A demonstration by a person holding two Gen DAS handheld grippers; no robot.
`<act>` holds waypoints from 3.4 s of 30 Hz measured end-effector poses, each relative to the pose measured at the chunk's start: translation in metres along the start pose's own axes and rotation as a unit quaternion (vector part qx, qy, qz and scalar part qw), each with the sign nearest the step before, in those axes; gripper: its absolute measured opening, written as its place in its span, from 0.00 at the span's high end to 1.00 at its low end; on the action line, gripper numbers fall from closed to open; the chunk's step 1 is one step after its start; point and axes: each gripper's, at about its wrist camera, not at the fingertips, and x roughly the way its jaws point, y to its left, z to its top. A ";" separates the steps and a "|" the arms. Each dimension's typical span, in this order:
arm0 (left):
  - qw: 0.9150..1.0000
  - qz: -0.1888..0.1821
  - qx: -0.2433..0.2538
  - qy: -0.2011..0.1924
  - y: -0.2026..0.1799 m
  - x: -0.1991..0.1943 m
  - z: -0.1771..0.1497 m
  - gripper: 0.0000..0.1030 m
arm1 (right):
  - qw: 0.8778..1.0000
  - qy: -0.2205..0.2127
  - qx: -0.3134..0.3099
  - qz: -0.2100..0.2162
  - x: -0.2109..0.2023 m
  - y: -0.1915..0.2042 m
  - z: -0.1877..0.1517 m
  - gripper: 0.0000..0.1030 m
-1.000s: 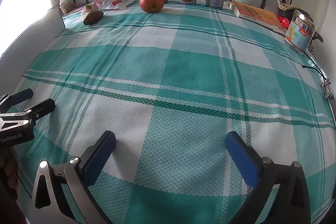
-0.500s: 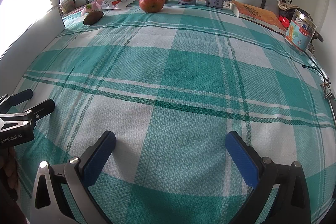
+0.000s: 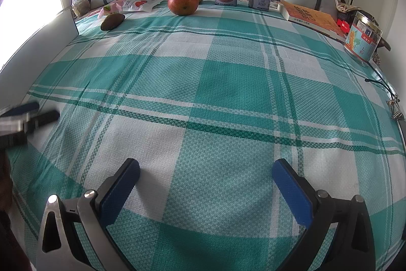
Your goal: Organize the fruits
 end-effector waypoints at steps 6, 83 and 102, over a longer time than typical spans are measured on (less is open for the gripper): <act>0.999 0.031 0.008 0.003 0.014 0.063 0.114 0.07 | 1.000 0.000 0.000 0.000 0.000 0.000 0.000 0.00; 0.997 0.055 0.054 0.004 0.008 -0.002 -0.053 0.02 | 0.995 -0.066 -0.002 0.071 0.130 0.041 0.269 0.04; 0.997 0.056 0.054 0.004 0.007 -0.002 -0.053 0.02 | 0.987 -0.033 0.014 0.158 0.016 0.013 0.115 0.33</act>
